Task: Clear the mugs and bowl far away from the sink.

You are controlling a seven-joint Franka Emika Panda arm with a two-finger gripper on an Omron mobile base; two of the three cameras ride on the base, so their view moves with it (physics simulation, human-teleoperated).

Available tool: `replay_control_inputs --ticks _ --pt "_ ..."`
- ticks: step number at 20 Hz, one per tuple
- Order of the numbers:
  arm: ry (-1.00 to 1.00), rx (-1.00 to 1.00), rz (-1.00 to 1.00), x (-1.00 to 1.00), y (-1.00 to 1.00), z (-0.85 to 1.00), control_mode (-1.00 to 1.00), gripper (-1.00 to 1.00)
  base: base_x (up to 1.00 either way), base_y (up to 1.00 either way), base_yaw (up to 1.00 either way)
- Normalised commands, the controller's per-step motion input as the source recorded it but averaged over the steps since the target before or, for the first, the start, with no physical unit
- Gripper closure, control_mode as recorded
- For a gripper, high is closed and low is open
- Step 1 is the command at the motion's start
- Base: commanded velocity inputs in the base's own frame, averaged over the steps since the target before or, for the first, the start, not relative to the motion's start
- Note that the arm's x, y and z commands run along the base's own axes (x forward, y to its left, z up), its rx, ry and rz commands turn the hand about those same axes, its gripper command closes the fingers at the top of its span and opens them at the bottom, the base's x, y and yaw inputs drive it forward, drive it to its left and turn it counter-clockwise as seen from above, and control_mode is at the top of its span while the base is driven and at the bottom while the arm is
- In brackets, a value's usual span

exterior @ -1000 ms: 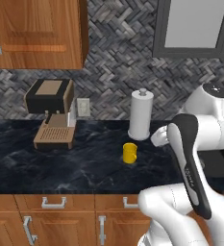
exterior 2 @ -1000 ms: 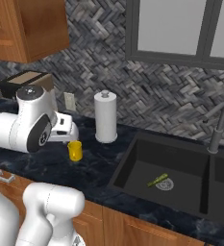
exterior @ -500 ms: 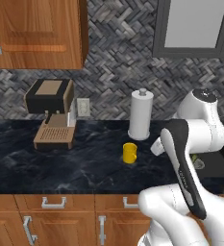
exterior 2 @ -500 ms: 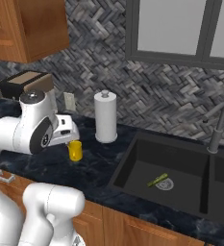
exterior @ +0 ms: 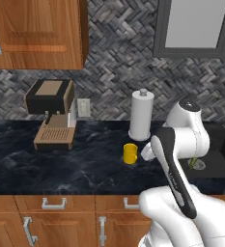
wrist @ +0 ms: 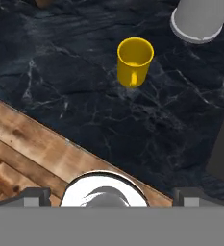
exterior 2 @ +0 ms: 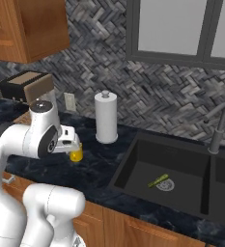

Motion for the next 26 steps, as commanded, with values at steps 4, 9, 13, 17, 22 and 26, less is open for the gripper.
replay_control_inputs --ticks 4,9,13,17,22,26 --pt "0.06 0.01 -0.07 0.45 0.00 -0.24 -1.00 -1.00 0.00 0.00 0.00" --pt "0.00 -0.01 -0.06 0.49 0.01 -0.17 -1.00 -1.00 0.00 0.00 0.00" --pt "0.00 0.00 -0.04 0.46 0.00 -0.27 -1.00 -1.00 0.00 0.00 0.00" --pt "0.04 0.00 -0.02 0.43 0.03 -0.35 -1.00 -1.00 0.00 0.00 0.00" --pt "0.03 0.00 0.00 0.39 0.09 -0.33 -1.00 -1.00 0.00 0.00 0.00" --pt "0.00 0.00 0.00 0.39 0.05 -0.27 -1.00 -1.00 0.00 0.00 0.00"
